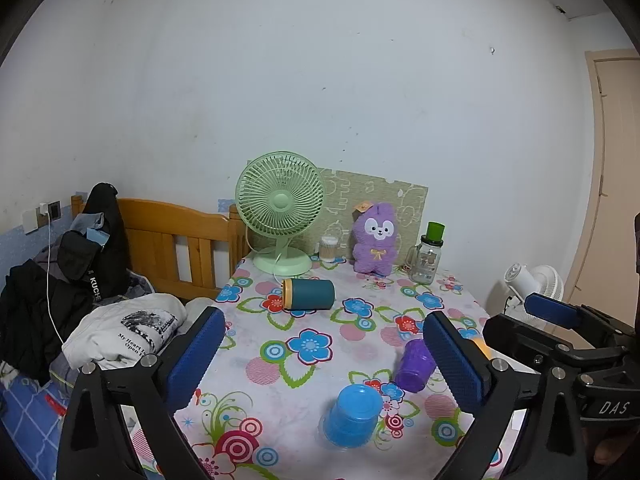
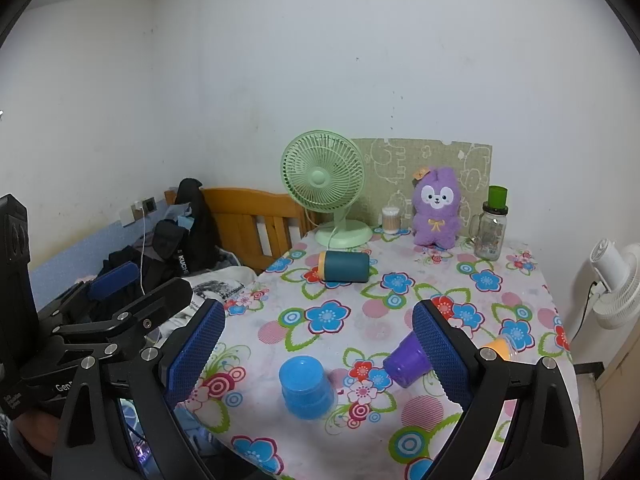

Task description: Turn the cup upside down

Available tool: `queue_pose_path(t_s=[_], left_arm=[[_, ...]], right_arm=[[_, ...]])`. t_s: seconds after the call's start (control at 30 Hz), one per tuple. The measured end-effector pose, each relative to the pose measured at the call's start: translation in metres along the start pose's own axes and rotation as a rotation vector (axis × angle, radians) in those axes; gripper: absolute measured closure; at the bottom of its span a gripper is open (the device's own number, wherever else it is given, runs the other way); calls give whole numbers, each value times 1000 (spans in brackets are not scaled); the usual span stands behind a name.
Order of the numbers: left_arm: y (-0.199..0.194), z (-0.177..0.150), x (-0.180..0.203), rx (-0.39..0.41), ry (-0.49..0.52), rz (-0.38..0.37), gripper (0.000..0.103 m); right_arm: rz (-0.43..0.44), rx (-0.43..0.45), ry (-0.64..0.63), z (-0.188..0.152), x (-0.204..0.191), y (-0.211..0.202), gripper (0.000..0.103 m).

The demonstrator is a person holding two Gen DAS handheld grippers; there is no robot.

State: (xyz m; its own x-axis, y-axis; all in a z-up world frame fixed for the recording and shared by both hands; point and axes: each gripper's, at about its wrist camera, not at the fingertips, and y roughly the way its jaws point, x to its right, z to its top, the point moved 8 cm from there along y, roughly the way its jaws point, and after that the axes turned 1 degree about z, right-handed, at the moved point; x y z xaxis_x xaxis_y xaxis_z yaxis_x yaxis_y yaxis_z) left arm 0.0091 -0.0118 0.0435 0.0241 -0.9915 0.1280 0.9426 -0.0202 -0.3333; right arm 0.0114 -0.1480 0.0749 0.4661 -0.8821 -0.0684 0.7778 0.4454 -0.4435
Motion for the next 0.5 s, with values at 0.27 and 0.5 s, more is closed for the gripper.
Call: queue_pose_path(t_s=[0.27,0.5], left_arm=[[0,0,-1,-1,0,1,2],[1,-1,-1,1,-1,0,2]], right_arm=[[1,-3,2,-1,2,2,7],[2,-3,3,-1,2,3,6]])
